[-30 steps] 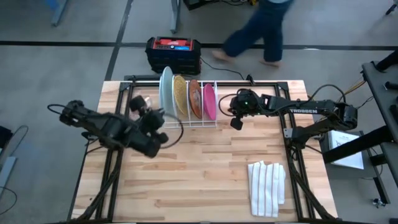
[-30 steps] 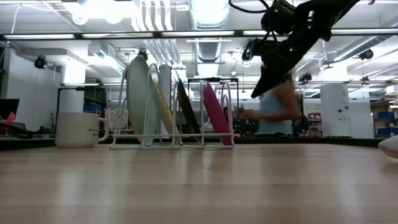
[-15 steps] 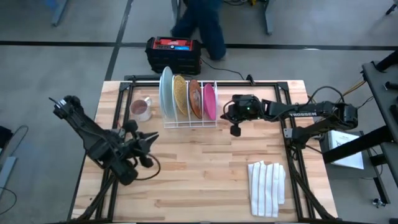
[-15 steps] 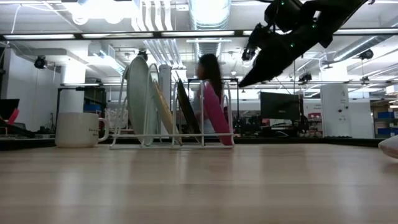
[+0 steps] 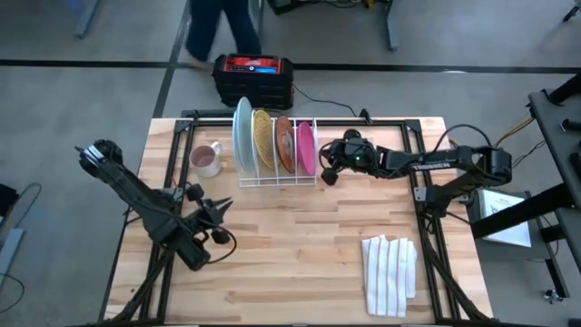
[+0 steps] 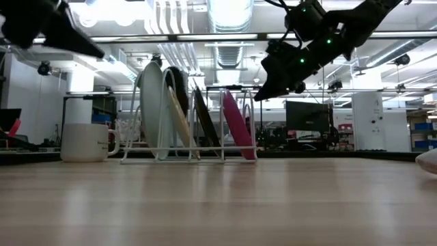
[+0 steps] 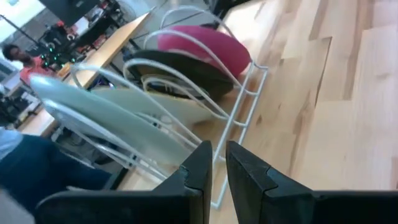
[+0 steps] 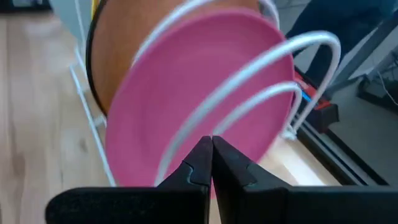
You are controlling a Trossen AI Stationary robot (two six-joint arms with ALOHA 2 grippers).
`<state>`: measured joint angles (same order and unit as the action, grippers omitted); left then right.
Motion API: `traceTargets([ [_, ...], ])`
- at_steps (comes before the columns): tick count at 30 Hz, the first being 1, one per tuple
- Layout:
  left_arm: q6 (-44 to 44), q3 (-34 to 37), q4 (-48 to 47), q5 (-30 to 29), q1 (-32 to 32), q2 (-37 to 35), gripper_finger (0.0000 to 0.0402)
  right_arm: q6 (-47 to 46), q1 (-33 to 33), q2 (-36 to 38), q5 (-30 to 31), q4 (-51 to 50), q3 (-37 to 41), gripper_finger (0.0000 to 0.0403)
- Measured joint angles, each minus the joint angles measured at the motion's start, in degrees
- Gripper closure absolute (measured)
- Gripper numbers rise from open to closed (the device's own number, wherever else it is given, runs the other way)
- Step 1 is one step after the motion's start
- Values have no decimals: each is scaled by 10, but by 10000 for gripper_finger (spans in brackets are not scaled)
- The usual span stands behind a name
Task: Sort dishes
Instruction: Return to Home Position
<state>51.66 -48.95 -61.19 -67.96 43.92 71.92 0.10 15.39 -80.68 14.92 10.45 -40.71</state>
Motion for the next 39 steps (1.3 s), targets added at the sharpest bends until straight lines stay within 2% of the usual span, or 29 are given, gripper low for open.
traceTargets([
  [6, 32, 82, 87, -1, 0, 5, 365, -12, 0, -6, 2, 29, 0, 403],
  [9, 65, 113, 111, -26, -1, 5, 365, -12, 0, 0, 8, 27, 0, 403],
  [14, 144, 160, 113, -81, -21, 5, 365, -10, 0, 3, 70, 26, 0, 403],
  [17, 172, 189, 112, -97, -55, 4, 365, -2, 0, 4, 82, 25, 0, 403],
  [23, 168, 227, 128, -116, -160, 4, 365, 0, 0, 4, 82, 24, 0, 403],
  [27, 106, 226, 163, -111, -214, 4, 365, 1, 0, 4, 82, 24, 0, 403],
  [32, -27, 214, 234, -112, -235, 4, 365, 5, 0, 3, 82, 23, 0, 403],
  [39, -45, 217, 251, -111, -268, 4, 365, -18, 3, -8, 74, 24, 0, 403],
])
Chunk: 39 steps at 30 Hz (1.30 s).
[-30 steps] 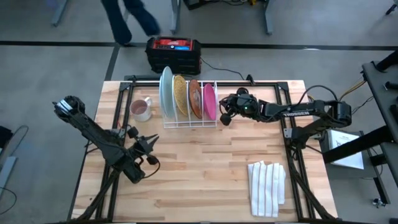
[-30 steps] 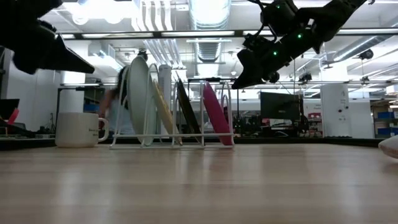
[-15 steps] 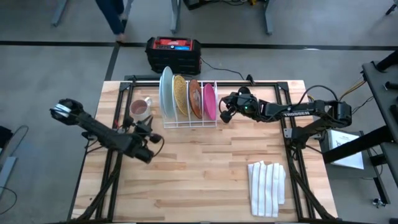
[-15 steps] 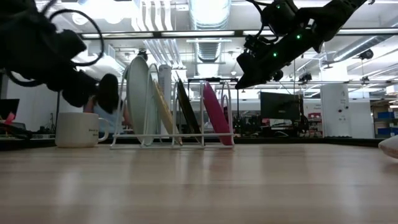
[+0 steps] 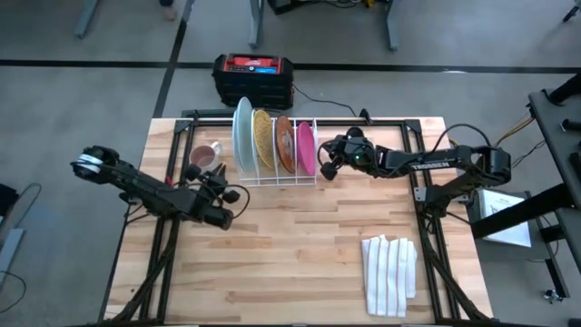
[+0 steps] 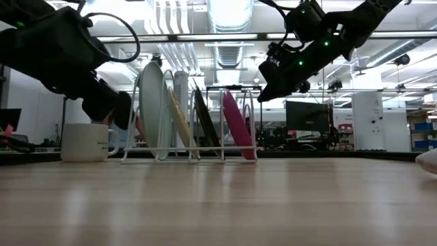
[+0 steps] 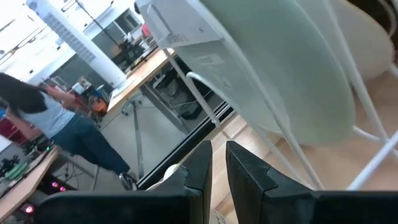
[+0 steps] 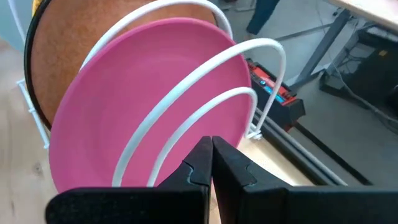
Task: Sort dishes
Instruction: Return to Home Position
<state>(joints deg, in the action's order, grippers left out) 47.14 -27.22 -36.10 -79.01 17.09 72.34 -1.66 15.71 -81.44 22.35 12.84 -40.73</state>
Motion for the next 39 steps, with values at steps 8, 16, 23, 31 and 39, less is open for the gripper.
traceTargets([
  [8, -2, 0, 21, 20, -7, 0, 365, -13, -1, -11, -18, -2, 0, 403],
  [16, -4, -32, -8, 98, 59, -2, 365, -8, -1, -11, -18, -6, 0, 403],
  [23, -15, 2, 75, 181, 110, -2, 365, 1, 2, -11, -18, -6, 0, 403],
  [31, -55, 61, 218, 85, 86, -2, 365, -1, 2, -11, -18, -6, 0, 403],
  [39, -45, 93, 265, 78, 59, 4, 365, 2, 2, -11, -17, -6, 0, 403],
])
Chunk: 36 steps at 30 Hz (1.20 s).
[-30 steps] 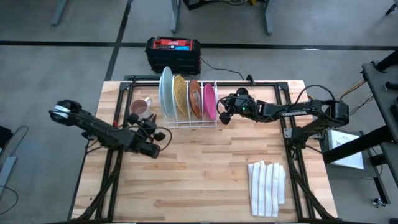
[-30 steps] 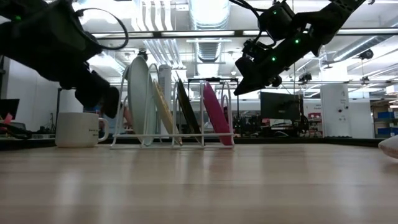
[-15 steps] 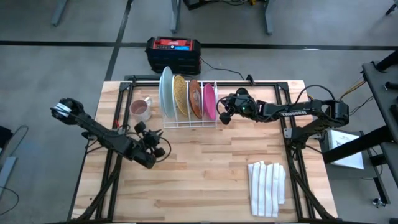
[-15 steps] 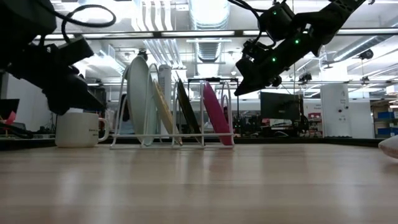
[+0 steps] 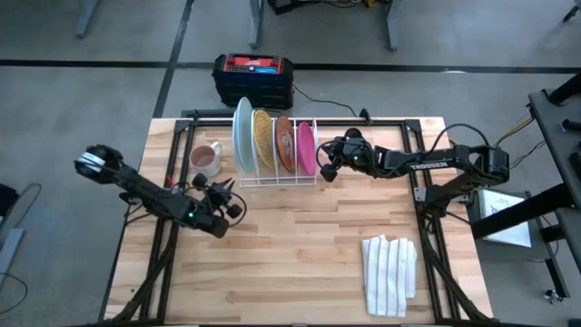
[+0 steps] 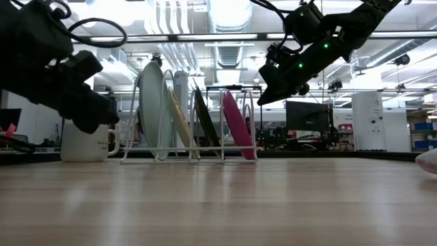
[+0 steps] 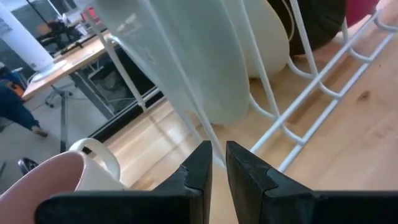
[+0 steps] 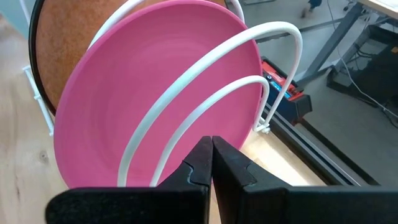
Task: Sort dishes
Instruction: Return to Home Position
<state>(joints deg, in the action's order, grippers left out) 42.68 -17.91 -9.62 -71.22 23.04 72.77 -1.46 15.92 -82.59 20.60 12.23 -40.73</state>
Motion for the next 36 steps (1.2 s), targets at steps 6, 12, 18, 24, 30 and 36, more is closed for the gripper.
traceTargets([
  [6, -87, 1, 66, 0, -6, 30, 383, 0, 0, 0, 0, 0, 0, 403],
  [12, -101, 0, 87, 11, -31, 57, 400, 0, 0, 0, 0, 0, 0, 403],
  [18, -164, 0, 139, 40, -83, 68, 401, 0, 0, 0, 0, 0, 0, 403],
  [24, -197, 0, 148, 46, -88, 68, 401, 0, 0, 0, 0, 0, 0, 403],
  [30, -201, 0, 148, 47, -110, 68, 401, 1, 0, 0, 0, -1, 0, 403],
  [36, -222, 0, 152, 68, -119, 68, 401, 0, 0, 0, 0, -4, 0, 403],
])
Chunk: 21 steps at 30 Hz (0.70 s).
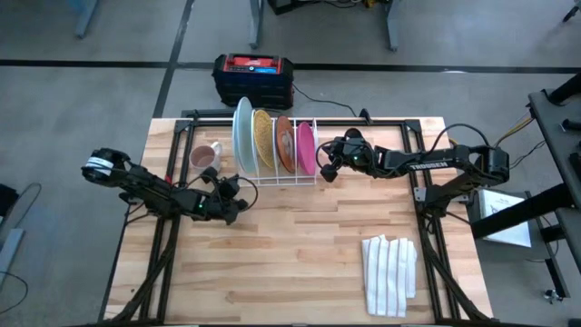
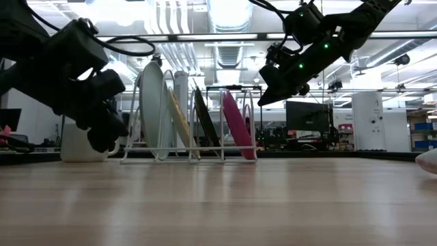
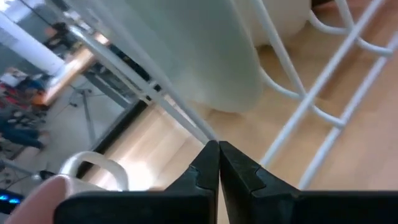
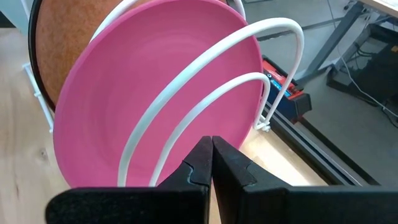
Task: Sort dishes
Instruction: Return to Home Position
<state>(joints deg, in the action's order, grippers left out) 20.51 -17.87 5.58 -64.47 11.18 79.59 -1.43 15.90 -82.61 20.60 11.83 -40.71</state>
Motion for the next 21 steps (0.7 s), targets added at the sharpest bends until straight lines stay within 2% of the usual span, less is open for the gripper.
traceTargets([
  [5, 1, 0, 3, 70, 3, 0, 401, 0, 0, 0, 0, -8, 0, 403],
  [10, -9, 0, 3, 43, -15, 2, 401, 0, 0, 0, 0, -10, 0, 403],
  [16, -22, -1, 14, 44, -47, 19, 401, 0, 0, 0, 0, -10, 0, 403],
  [21, -51, -1, 39, 55, -49, 25, 401, 0, 0, 0, 0, -10, 0, 403],
])
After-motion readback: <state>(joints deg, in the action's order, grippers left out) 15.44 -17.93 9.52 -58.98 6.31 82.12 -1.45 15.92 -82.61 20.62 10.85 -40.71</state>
